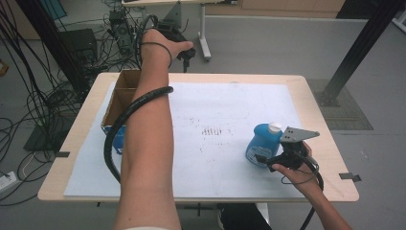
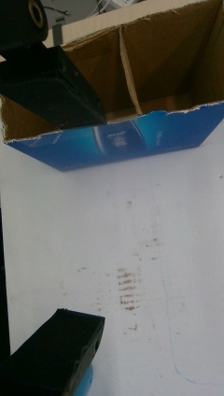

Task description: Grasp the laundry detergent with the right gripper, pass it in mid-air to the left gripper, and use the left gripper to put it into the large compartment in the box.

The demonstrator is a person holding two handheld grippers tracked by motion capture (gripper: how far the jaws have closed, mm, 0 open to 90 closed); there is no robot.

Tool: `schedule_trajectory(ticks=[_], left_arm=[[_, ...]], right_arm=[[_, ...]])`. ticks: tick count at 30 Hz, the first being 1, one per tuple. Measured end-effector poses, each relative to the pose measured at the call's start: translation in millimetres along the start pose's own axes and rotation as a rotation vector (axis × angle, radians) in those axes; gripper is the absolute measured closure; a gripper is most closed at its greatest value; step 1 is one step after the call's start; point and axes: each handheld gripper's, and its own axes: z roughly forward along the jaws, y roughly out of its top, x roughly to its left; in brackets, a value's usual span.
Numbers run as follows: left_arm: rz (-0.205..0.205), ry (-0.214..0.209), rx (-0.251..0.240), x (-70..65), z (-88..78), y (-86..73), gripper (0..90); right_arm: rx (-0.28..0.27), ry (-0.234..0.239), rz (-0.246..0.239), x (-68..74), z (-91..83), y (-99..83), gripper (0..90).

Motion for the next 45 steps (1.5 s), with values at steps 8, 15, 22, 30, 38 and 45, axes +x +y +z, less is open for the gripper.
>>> schedule_trajectory(ticks=[8,15,22,30,38,45], left_arm=[[-0.003,0.005,-0.001,0.4,-0.4,0.5,5.6],[-0.002,0.003,-0.003,-0.7,-0.9,1.0,5.7],[0.0,0.004,-0.004,-1.6,-1.1,1.4,5.6],[-0.002,0.004,-0.007,-0.9,-2.3,1.3,5.6],[0.0,0.001,-0.002,-0.9,-0.9,1.8,5.7],[0.002,0.002,-0.003,-0.7,-1.0,2.2,5.7]], right_arm=[[0.002,-0.001,0.001,-0.3,-0.2,-0.4,1.8],[-0.002,-0.003,0.001,-0.7,-1.9,-0.3,1.8],[-0.002,-0.003,0.0,-0.9,-2.3,0.4,1.9],[0.001,-0.004,-0.002,-0.8,-1.9,0.4,2.4],[0.0,-0.005,-0.002,-1.2,-1.6,0.6,2.5],[-0.001,-0.006,-0.003,-1.1,-1.6,0.8,2.6]])
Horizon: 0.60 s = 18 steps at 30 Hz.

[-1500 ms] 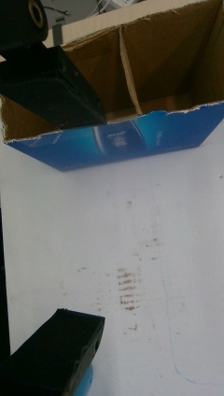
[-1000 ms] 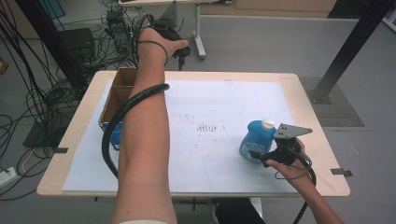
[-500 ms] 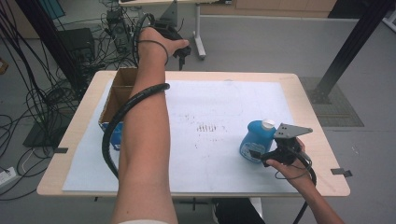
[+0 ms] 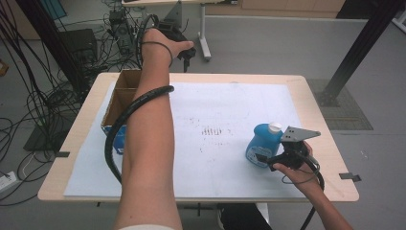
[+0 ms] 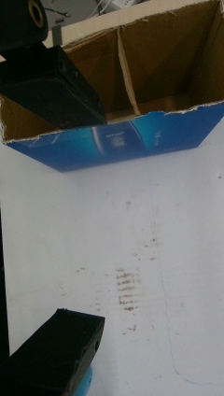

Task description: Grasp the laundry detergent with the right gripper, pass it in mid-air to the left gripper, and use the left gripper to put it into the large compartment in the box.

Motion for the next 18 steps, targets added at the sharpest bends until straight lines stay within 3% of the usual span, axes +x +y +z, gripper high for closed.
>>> schedule_trajectory(ticks=[18], left_arm=[[-0.007,0.0,0.0,2.1,0.2,-1.6,5.6]], right_arm=[[-0.002,0.0,-0.007,1.6,1.0,1.2,4.6]])
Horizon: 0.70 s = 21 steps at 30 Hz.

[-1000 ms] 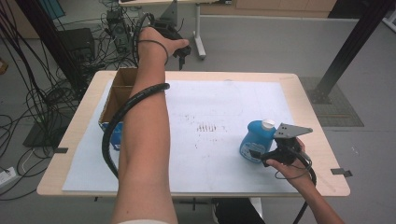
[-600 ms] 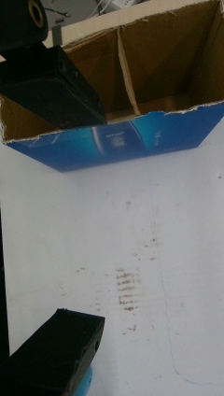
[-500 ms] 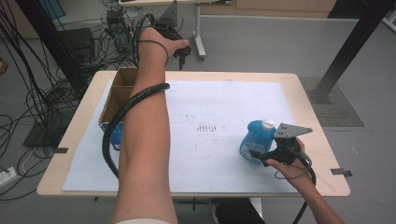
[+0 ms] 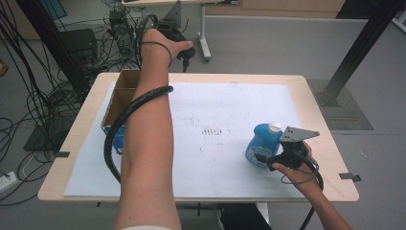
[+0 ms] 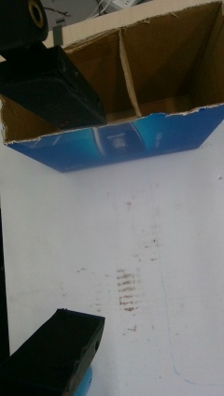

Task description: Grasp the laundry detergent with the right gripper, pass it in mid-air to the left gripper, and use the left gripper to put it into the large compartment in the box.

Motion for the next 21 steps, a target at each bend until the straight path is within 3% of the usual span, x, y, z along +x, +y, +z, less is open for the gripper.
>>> schedule_trajectory(ticks=[21], left_arm=[[0.001,0.001,0.006,0.1,1.3,-0.6,5.7]], right_arm=[[-0.001,0.007,0.001,-0.8,1.6,-2.2,12.1]])
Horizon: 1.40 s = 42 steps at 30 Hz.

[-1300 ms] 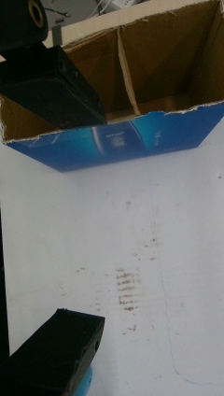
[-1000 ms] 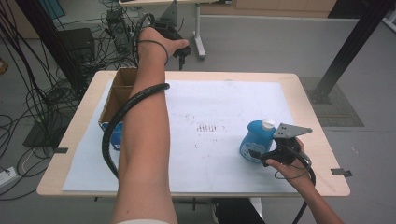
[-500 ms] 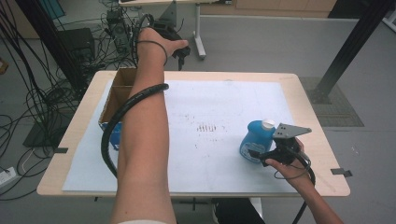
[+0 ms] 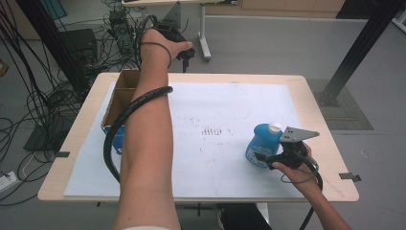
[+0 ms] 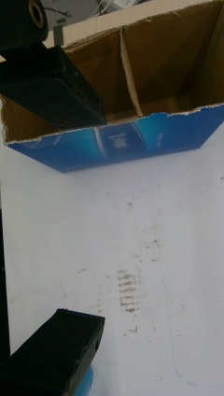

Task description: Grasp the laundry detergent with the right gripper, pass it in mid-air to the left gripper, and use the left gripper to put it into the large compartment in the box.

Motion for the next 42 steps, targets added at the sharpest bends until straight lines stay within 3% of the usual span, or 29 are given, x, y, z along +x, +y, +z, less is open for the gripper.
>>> schedule_trajectory(ticks=[14,30,42], left_arm=[[0.001,-0.001,0.002,-0.2,0.4,0.1,5.7],[0.003,0.002,0.005,1.0,3.2,0.4,5.7],[0.005,0.003,0.003,-0.6,2.6,0.7,5.7]], right_arm=[[-0.006,0.0,-0.001,-0.4,-0.8,-0.9,17.5],[-0.012,0.014,-0.007,-3.2,1.9,-3.1,41.0],[-0.021,0.025,0.005,-5.0,1.5,-4.5,42.2]])
